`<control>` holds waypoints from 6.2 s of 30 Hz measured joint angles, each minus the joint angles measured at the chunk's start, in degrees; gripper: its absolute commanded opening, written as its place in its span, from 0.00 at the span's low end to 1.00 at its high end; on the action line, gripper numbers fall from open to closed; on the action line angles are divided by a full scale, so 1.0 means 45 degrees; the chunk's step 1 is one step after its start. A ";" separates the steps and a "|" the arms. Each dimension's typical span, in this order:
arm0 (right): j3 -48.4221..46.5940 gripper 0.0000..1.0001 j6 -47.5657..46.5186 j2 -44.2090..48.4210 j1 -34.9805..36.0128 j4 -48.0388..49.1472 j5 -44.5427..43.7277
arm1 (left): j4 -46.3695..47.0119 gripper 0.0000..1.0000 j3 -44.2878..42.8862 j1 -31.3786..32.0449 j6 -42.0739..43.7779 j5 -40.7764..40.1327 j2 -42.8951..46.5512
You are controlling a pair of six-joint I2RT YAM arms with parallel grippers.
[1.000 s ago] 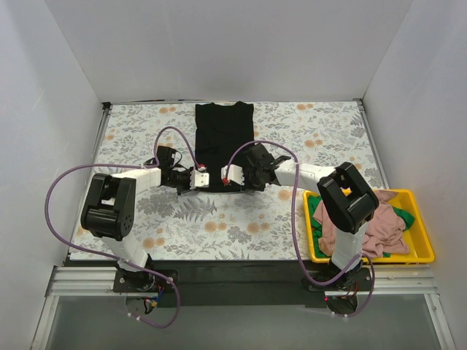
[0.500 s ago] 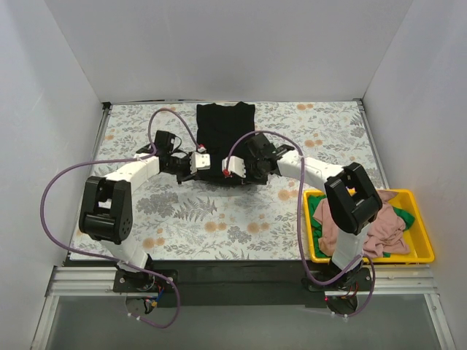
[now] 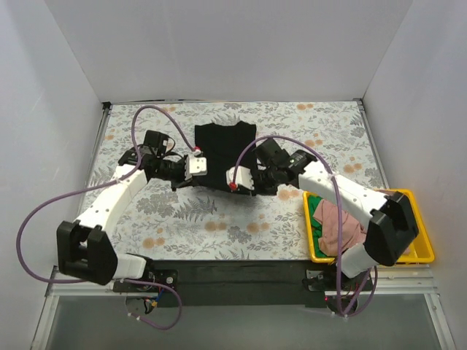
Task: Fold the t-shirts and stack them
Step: Fold the tshirt
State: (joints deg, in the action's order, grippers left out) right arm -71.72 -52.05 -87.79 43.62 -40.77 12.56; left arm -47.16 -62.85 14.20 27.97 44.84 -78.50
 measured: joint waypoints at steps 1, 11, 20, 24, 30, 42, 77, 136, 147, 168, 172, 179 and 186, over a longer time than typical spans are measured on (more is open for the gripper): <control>0.0155 0.01 0.0112 0.0345 0.0355 -0.0427 0.0049 | -0.0646 0.00 0.0107 0.0141 0.0034 0.0102 0.0471; -0.2166 0.01 0.0466 0.0991 0.0971 -0.3196 0.0787 | -0.4143 0.00 0.0039 0.0423 -0.1078 0.1039 0.2380; -0.5595 0.01 -0.0578 -0.3317 -0.0724 -0.3687 0.1253 | -0.3254 0.00 -0.2181 -0.0962 -0.1209 0.1608 -0.1957; -0.7732 0.01 -0.1224 -0.5217 -0.1438 -0.3959 0.1282 | -0.3011 0.00 -0.3910 -0.1438 -0.1166 0.1661 -0.4235; -1.1565 0.01 -0.2025 -0.8621 -0.2288 -0.3847 0.1341 | -0.2312 0.00 -0.7213 -0.2176 -0.1632 0.1797 -0.7732; -1.2750 0.01 -0.2667 -1.2439 -0.2769 -0.0520 0.0641 | 0.0180 0.00 -0.8811 -0.2545 -0.3963 0.0879 -1.2031; -0.8063 0.21 0.4959 -0.8029 -0.4546 -0.2569 0.7261 | 0.2293 0.48 -0.0593 0.0053 -0.3385 0.1627 -0.4017; -0.6936 0.01 0.7834 -1.1934 -0.2278 -0.1375 1.1730 | 0.9806 0.00 0.3079 0.3395 -0.3196 -0.1632 -0.3172; -0.8068 0.06 0.7805 -1.1910 -0.2467 -0.1671 1.0943 | 1.1419 0.00 0.4585 0.3468 -0.2482 -0.1763 -0.1535; -0.8913 0.04 0.6382 -1.2420 -0.2827 -0.3070 1.0307 | 1.2604 0.00 0.5455 0.3730 -0.1156 -0.1836 -0.1078; -0.8845 0.04 0.6222 -1.2424 -0.2822 -0.3172 1.0438 | 1.3231 0.00 0.5455 0.3740 -0.1064 -0.2074 -0.1496; -0.8845 0.03 0.6173 -1.2424 -0.2822 -0.3225 1.0438 | 1.4022 0.00 0.5484 0.3764 -0.0918 -0.2472 -0.2142; -0.8850 0.04 0.6183 -1.2429 -0.2822 -0.3249 1.0433 | 1.5426 0.00 0.5974 0.3769 -0.0617 -0.2783 -0.2671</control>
State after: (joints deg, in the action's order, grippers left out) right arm -111.55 -24.23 -143.72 30.92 -55.40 59.51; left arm 22.26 -35.97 31.16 25.19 32.32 -90.52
